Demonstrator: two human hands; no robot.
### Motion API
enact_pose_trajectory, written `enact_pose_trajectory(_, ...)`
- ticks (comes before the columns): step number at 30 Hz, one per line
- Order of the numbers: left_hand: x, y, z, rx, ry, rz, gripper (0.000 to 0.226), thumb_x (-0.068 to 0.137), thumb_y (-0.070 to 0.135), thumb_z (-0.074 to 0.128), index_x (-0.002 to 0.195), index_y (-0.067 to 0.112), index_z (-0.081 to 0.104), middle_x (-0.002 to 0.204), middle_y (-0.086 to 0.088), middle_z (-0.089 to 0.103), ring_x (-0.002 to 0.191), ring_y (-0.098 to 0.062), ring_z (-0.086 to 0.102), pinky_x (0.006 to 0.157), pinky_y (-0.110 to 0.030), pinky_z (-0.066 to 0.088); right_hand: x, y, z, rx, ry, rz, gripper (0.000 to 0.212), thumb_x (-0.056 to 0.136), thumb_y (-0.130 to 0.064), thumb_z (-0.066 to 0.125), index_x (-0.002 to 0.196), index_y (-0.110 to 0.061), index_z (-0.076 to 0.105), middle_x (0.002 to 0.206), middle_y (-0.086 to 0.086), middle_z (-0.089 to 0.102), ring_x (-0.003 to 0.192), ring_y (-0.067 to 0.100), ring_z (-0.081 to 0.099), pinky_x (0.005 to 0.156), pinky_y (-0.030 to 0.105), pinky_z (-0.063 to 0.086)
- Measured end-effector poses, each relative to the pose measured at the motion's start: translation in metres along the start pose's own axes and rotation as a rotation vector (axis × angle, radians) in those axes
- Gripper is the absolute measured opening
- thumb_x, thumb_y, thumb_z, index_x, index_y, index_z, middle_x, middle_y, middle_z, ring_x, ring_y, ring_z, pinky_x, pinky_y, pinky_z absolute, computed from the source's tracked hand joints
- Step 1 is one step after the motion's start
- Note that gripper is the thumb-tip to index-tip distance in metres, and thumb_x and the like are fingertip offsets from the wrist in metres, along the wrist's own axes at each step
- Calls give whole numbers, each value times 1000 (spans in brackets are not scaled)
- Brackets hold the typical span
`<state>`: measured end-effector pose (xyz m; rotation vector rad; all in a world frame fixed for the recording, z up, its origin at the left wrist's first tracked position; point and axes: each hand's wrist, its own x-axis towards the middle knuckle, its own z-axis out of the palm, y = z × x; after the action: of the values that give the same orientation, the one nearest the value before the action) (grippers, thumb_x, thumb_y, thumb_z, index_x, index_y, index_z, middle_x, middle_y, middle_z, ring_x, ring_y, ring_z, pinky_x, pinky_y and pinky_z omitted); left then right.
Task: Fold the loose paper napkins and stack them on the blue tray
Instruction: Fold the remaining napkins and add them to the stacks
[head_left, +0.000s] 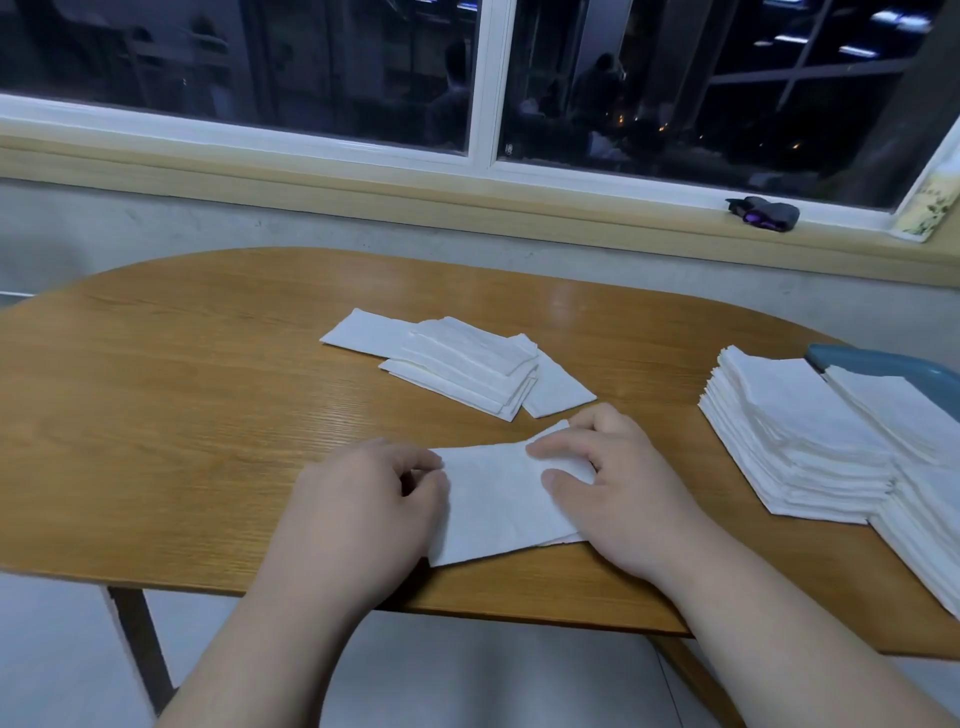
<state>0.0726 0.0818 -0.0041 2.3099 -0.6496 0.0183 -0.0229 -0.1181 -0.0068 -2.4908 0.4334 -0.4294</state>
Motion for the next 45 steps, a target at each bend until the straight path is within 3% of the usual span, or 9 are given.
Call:
enact_pose_trajectory(5, 2, -3, -1, -33, 19, 3, 18, 91, 35, 54, 95, 40, 71, 93, 21, 62, 95, -7, 57, 87, -32, 45, -8, 1, -2, -144, 41, -57, 23, 89, -30, 64, 108, -42, 66, 131, -32, 25, 135, -6, 16, 111, 25, 26)
enact_pose_trajectory(10, 2, -9, -3, -73, -40, 112, 24, 91, 22, 55, 101, 38, 71, 92, 20, 57, 96, -1, 51, 72, -10, 35, -14, 0, -5, -3, -44, -214, 19, 78, -34, 72, 96, -40, 71, 120, -30, 47, 129, -5, 33, 109, 27, 31)
enact_pose_trajectory(16, 1, -15, -8, -48, -95, 268, 46, 81, 0, 52, 92, 41, 69, 99, 24, 58, 106, 1, 42, 85, -10, 33, -16, 1, -3, -56, -162, -321, 25, 71, -50, 69, 94, -42, 72, 114, -29, 54, 122, -3, 39, 101, 18, 27)
enact_pose_trajectory(21, -4, -13, -15, -15, -270, 408, 39, 67, 26, 51, 96, 44, 70, 108, 28, 56, 111, -2, 44, 96, -27, 30, -14, 0, -2, 1, -101, -326, 9, 79, -37, 68, 83, -34, 75, 104, -25, 62, 113, -2, 50, 98, 23, 33)
enact_pose_trajectory(27, -3, -14, -12, 53, -317, 447, 45, 61, 69, 53, 100, 50, 67, 108, 29, 54, 113, 3, 43, 97, -27, 26, -15, 0, -4, -52, -153, -332, 22, 71, -47, 73, 90, -37, 74, 108, -27, 58, 115, -6, 44, 99, 18, 30)
enact_pose_trajectory(32, -3, -14, -10, 81, -310, 444, 49, 56, 75, 53, 97, 51, 65, 108, 31, 53, 112, 5, 41, 100, -26, 25, -14, 0, -2, -34, -110, -348, 12, 77, -41, 69, 85, -33, 75, 103, -24, 62, 112, -5, 49, 97, 20, 31)
enact_pose_trajectory(37, -3, -12, -9, 72, -277, 428, 30, 66, 69, 54, 87, 51, 64, 106, 30, 55, 109, 4, 43, 98, -26, 25, -12, 0, -1, -3, -65, -356, 22, 84, -44, 58, 83, -29, 73, 97, -23, 66, 105, 1, 58, 97, 29, 37)
enact_pose_trajectory(41, -3, -7, -9, -24, -168, 366, 13, 88, 43, 59, 80, 42, 68, 97, 28, 61, 100, 2, 53, 91, -30, 34, -13, -1, -2, 29, -54, -323, 19, 83, -50, 59, 95, -40, 70, 103, -25, 66, 110, 3, 57, 98, 28, 40)
enact_pose_trajectory(45, -6, 3, -11, -310, -30, 183, 13, 90, 35, 61, 81, 40, 69, 66, 18, 64, 62, -2, 57, 55, -14, 38, -18, -1, -7, 221, 36, -222, 44, 81, -32, 74, 114, -57, 61, 117, -33, 61, 118, -4, 55, 95, 11, 40)
